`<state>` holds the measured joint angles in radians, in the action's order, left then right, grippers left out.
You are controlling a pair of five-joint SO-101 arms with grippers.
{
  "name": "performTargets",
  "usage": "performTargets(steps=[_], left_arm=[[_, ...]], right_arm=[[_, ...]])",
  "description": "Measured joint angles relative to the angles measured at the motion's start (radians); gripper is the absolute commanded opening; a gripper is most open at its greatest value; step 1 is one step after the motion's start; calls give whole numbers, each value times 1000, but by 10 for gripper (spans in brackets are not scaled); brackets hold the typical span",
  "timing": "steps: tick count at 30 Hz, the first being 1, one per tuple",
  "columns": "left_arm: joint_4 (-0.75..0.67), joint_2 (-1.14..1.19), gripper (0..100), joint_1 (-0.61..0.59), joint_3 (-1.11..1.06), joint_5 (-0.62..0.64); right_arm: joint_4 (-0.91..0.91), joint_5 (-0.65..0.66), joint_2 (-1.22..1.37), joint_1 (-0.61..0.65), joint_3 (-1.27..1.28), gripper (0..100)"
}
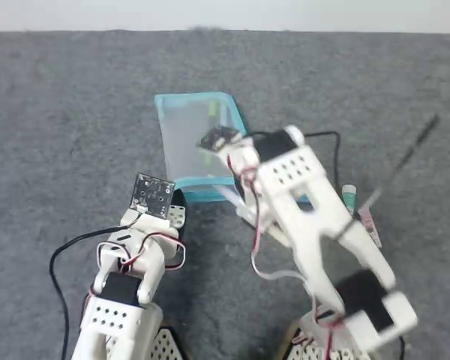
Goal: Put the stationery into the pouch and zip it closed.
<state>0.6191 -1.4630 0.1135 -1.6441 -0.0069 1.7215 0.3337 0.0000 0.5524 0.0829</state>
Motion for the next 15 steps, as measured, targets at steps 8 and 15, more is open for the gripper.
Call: performTargets(steps=[8,15], left_arm=[[0,0,12,0,0,0],[0,0,12,0,0,3]], right_arm=[[29,-173,322,2,-365,6],[31,-330,420,-17,-529,8]])
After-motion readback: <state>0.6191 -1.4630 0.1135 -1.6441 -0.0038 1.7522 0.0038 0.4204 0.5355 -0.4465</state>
